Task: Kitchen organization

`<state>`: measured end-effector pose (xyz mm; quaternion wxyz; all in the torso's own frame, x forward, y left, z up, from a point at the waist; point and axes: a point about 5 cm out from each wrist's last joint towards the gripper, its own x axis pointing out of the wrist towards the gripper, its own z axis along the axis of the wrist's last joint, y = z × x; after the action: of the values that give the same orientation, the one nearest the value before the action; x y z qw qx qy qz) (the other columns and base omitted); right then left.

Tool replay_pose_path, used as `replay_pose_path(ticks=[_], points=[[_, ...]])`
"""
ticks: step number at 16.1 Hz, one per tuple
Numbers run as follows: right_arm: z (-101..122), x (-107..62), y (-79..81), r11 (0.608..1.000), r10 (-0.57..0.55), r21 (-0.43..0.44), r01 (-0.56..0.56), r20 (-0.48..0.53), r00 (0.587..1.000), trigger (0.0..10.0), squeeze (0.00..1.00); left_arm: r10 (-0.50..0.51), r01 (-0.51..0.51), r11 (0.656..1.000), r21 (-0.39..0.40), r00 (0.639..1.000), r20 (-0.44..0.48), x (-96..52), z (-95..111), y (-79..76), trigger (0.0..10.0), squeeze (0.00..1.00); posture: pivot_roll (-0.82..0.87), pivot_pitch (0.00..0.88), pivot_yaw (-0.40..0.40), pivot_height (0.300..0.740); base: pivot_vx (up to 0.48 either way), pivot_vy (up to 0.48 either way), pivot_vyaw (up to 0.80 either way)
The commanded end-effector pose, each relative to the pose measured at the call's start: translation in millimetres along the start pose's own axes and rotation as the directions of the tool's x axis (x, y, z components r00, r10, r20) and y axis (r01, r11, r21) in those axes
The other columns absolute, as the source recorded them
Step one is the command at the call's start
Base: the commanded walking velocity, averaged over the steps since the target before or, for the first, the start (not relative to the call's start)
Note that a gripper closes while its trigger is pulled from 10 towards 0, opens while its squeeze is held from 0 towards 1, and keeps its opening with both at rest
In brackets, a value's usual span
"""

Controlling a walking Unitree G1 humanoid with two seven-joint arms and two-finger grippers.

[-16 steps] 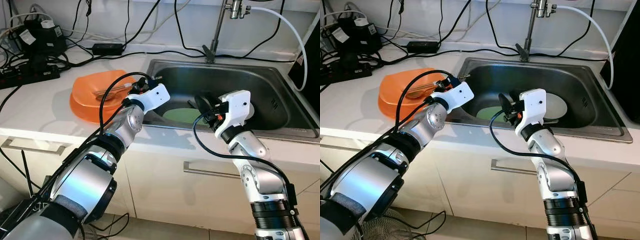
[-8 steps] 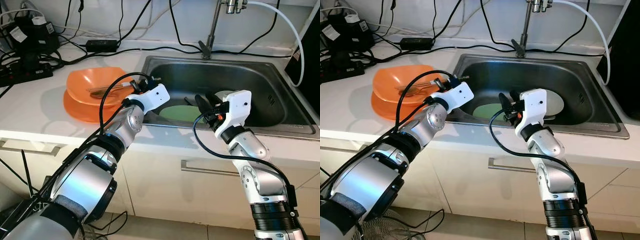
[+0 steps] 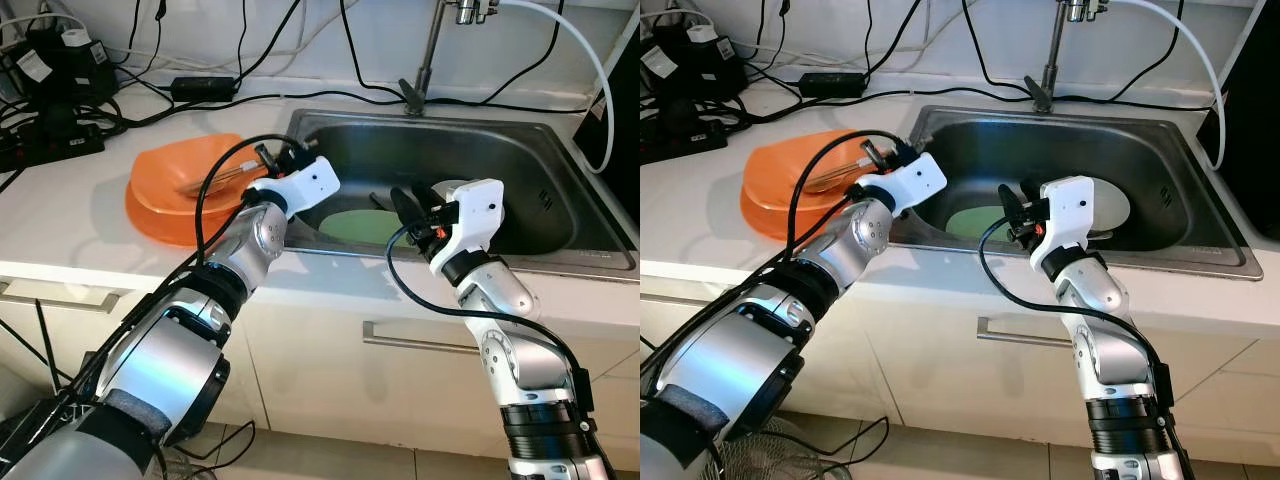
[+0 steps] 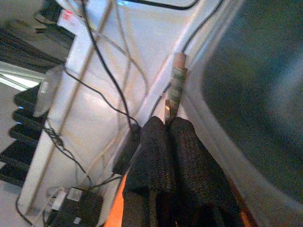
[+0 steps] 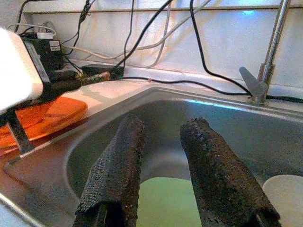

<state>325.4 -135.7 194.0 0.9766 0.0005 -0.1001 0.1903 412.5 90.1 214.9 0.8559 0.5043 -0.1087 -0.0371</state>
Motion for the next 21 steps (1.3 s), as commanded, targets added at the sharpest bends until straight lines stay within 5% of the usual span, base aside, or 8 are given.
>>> replay_pose_path(ticks=[1,6,12,14,17,19,21], points=[[2.2,2.5,-3.3,1.0,-0.011,0.009,0.011,0.01,1.0,10.0,0.0,0.095,-0.095,0.995,0.0,0.994,0.056,6.4,15.7,22.7,10.0,0.0,0.01,0.067,-0.006,0.74,0.0,0.0,0.0],[3.5,6.9,-4.3,1.0,-0.001,0.006,0.001,0.017,1.0,10.0,0.0,0.145,-0.143,0.989,-0.021,0.985,0.096,4.6,26.3,40.1,10.0,0.0,0.02,0.048,-0.016,0.74,0.0,0.0,0.0],[5.4,12.6,-3.2,1.0,0.018,0.001,-0.018,0.027,0.999,10.0,0.0,0.149,-0.135,0.976,-0.172,0.986,0.071,-9.6,30.0,48.1,10.0,0.0,0.03,0.034,-0.029,0.74,0.0,0.0,0.0],[5.9,14.8,-3.8,1.0,0.021,-0.003,-0.021,0.03,0.999,10.0,0.0,0.201,-0.167,0.958,-0.232,0.971,0.13,-18.1,39.0,59.4,10.0,0.0,0.03,0.026,-0.032,0.74,0.0,0.0,0.0],[5.9,17.8,-6.6,1.0,0.014,-0.005,-0.014,0.034,0.999,10.0,0.0,0.35,-0.291,0.935,-0.204,0.851,0.391,-38.1,78.1,91.5,10.0,0.0,0.04,0.013,-0.033,0.74,0.0,0.0,0.0],[4.8,19.2,-6.4,1.0,0.012,-0.004,-0.012,0.033,0.999,10.0,0.0,0.353,-0.294,0.935,-0.197,0.8,0.485,-47.5,96.8,95.8,10.0,0.0,0.05,0.004,-0.031,0.74,0.0,0.0,0.0],[3.4,21.5,-7.3,1.0,0.001,-0.005,-0.001,0.037,0.999,10.0,0.0,0.308,-0.049,0.908,-0.415,0.751,0.584,-61.2,120.0,81.0,10.0,0.0,0.04,0.0,-0.025,0.74,0.0,0.0,0.0]])
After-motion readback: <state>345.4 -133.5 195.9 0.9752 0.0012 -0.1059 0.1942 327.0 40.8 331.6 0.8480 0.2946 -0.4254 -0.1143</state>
